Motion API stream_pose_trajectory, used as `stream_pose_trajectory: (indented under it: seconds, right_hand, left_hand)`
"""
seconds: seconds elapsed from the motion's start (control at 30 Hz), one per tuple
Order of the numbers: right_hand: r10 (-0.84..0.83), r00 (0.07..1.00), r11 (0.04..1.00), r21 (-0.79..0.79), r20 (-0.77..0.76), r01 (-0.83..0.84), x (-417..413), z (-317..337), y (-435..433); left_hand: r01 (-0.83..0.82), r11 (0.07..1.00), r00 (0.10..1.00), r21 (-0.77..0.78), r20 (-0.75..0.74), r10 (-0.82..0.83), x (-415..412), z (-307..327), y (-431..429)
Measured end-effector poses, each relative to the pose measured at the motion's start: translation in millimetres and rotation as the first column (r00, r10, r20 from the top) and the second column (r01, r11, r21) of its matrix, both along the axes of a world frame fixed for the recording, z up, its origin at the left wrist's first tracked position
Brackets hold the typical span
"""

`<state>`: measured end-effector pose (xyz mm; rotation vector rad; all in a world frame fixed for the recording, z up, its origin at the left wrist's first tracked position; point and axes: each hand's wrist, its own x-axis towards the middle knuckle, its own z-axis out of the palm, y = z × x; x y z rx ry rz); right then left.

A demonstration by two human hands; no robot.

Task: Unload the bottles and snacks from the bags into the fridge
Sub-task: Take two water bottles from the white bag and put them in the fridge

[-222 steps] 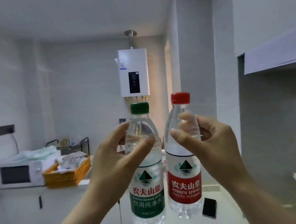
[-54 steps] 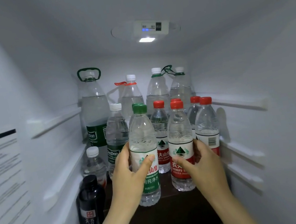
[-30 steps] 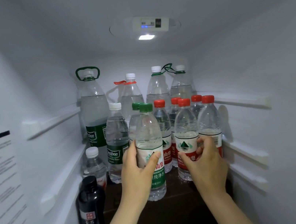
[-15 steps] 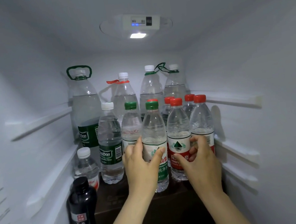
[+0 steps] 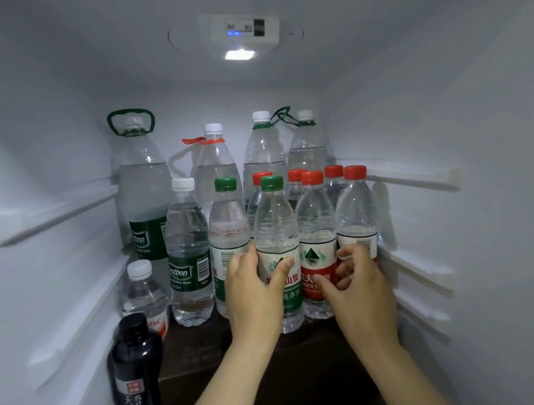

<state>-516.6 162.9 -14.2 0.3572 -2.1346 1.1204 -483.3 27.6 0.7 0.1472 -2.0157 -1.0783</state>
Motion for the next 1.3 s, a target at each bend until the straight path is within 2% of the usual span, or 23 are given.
stream_pose_trajectory:
  seconds: [0.23,0.37,0.57,0.67,0.8,1.03,1.3]
  right_hand:
    - [0.012,0.999,0.999,0.05,0.035,-0.014,17,4,8]
    - [0.036,0.997,0.988,0.151,0.061,-0.045,28,13,17]
    - [0.031,0.995,0.948,0.312,0.099,-0.06,60,25,34]
    - [-0.028,0.991,0.914,0.404,0.132,-0.028,80,27,44]
    - [-0.129,0.985,0.862,0.504,0.118,0.052,110,31,62]
    - [-0.282,0.958,0.784,0.587,0.046,0.203,182,41,106]
    - [-0.477,0.879,0.696,0.602,-0.019,0.391,278,45,160]
  left_hand:
    - [0.021,1.0,0.999,0.016,0.037,-0.021,2,3,1]
    - [0.046,0.999,0.998,-0.007,0.05,-0.046,16,2,0]
    - [0.038,0.973,0.999,-0.228,0.014,-0.035,56,8,-7]
    - [0.123,0.924,0.992,-0.362,0.047,-0.113,78,9,-5]
    - [0.262,0.863,0.965,-0.432,0.093,-0.247,97,10,4]
    - [0.502,0.717,0.853,-0.484,0.139,-0.504,115,8,40]
    - [0.713,0.482,0.614,-0.509,0.123,-0.779,150,13,110]
